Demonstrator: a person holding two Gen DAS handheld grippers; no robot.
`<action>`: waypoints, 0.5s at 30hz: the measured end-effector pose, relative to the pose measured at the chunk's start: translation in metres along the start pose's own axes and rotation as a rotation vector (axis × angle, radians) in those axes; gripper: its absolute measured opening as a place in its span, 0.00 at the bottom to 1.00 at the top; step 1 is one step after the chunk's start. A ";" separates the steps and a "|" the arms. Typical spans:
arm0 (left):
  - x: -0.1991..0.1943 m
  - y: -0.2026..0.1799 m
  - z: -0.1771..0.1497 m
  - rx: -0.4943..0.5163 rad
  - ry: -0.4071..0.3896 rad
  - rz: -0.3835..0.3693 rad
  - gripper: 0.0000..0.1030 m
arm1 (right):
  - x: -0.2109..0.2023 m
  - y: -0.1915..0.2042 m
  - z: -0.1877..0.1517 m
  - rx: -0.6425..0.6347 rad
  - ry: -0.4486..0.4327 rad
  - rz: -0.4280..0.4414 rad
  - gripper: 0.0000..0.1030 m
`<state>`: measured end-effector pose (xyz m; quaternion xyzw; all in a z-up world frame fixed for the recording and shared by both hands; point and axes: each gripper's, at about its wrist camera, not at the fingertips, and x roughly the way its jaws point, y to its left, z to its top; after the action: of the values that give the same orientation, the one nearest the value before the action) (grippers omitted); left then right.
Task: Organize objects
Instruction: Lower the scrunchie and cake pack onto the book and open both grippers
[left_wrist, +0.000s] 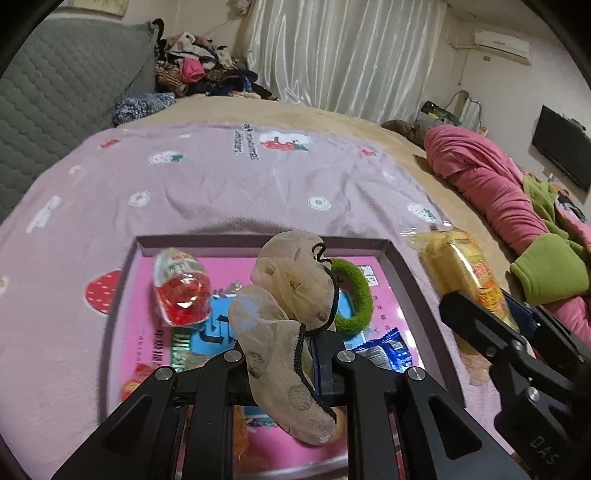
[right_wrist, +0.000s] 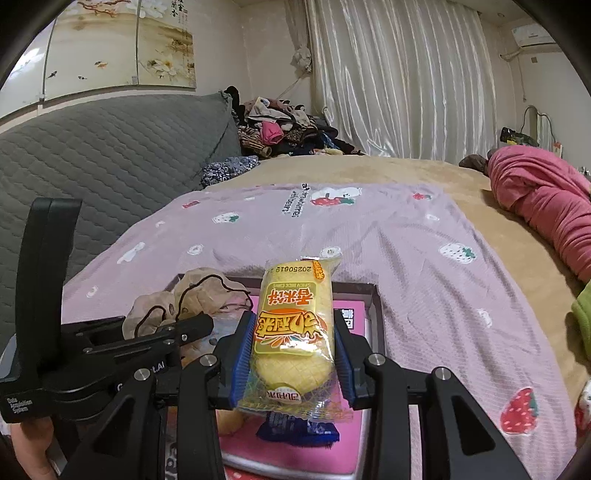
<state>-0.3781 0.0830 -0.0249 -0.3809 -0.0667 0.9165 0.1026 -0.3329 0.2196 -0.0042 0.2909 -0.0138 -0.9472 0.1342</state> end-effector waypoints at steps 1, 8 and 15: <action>0.005 0.000 -0.004 0.005 -0.006 0.004 0.18 | 0.004 -0.002 -0.003 0.004 -0.001 0.006 0.39; 0.034 -0.001 -0.013 0.021 0.045 0.006 0.18 | 0.043 -0.014 -0.016 0.020 0.074 -0.009 0.39; 0.040 -0.006 -0.016 0.042 0.058 0.037 0.19 | 0.051 -0.016 -0.020 0.016 0.085 -0.037 0.39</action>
<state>-0.3932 0.0995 -0.0620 -0.4064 -0.0374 0.9079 0.0954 -0.3660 0.2230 -0.0502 0.3322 -0.0101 -0.9362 0.1147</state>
